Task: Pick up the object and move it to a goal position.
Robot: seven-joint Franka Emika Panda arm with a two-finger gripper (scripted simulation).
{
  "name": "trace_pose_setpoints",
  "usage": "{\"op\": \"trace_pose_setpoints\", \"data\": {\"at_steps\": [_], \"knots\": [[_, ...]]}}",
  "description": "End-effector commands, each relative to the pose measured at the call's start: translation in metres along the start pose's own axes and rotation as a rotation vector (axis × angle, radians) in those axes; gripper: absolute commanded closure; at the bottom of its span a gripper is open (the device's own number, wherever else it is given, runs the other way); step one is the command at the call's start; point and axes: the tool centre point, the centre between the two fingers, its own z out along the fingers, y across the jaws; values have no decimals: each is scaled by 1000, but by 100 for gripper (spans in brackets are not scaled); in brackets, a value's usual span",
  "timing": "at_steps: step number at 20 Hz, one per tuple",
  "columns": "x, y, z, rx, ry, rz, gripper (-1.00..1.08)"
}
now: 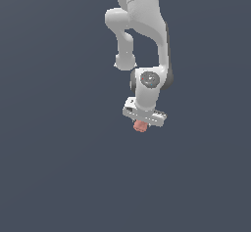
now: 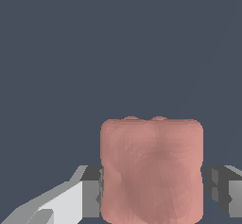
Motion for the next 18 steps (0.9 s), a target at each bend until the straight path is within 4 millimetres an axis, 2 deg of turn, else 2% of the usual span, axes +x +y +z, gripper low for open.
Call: {"op": "trace_pose_setpoints", "data": {"at_steps": [1, 10, 18], "knots": [[0, 0, 1, 0, 0, 0, 108], [4, 0, -3, 0, 0, 0, 108], [32, 2, -22, 0, 0, 0, 108]]}}
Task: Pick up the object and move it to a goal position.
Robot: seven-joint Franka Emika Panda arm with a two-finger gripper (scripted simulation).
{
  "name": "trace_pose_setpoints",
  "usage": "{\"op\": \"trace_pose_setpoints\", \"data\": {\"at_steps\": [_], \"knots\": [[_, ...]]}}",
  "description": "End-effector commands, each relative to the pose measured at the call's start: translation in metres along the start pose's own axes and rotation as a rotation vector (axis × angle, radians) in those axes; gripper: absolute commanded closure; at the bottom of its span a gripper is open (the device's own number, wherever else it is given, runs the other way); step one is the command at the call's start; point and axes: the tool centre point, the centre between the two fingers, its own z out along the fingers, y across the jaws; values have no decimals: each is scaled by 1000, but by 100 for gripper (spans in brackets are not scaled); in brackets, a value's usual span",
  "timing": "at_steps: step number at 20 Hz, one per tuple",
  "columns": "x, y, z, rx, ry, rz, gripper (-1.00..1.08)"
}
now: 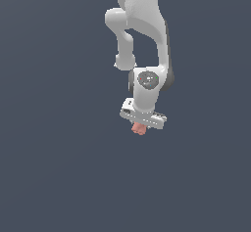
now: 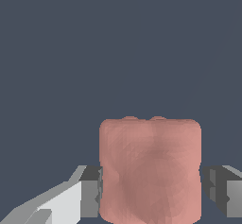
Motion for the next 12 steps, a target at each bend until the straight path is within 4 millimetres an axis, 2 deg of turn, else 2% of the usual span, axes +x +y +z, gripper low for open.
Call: {"op": "trace_pose_setpoints", "data": {"at_steps": [1, 6, 12], "knots": [[12, 1, -8, 0, 0, 0, 108], [29, 1, -19, 0, 1, 1, 108], [35, 1, -22, 0, 1, 1, 108]]}}
